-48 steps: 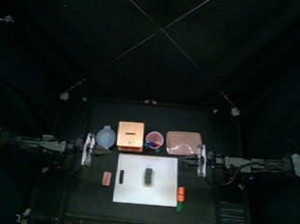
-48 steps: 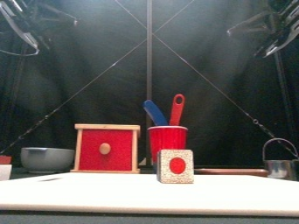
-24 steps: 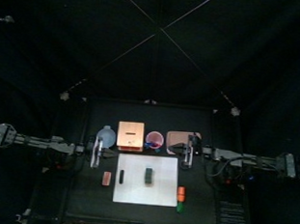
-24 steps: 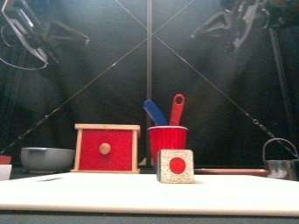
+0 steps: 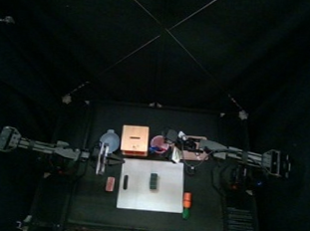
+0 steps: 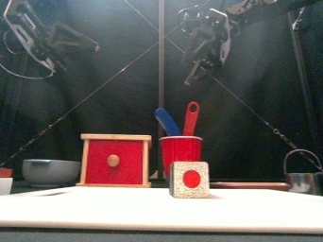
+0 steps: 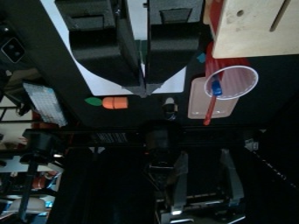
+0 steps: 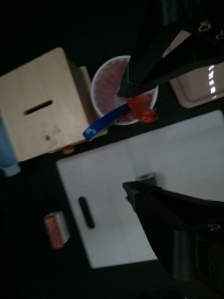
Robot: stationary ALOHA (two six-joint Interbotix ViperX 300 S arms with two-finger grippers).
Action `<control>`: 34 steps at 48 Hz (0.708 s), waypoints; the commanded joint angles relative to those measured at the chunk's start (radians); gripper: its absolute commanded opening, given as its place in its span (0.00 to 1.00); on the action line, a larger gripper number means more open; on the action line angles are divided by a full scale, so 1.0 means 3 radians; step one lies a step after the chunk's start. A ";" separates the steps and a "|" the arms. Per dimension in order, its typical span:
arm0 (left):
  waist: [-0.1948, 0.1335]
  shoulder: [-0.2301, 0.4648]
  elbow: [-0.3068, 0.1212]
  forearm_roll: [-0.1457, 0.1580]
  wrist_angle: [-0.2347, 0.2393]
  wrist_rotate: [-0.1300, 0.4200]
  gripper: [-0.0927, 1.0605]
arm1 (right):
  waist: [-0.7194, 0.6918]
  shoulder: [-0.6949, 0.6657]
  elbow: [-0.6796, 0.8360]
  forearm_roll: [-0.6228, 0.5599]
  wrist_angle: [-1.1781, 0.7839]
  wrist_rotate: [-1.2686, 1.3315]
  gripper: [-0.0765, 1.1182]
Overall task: Cut the sushi into 4 pieces with the knife
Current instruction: Pick up the knife at its handle with right hand
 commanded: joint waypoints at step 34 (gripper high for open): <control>-0.0005 0.0005 0.0031 0.0000 -0.0026 -0.0010 0.50 | -0.0041 0.1258 -0.1161 -0.0568 0.1631 -0.0164 0.91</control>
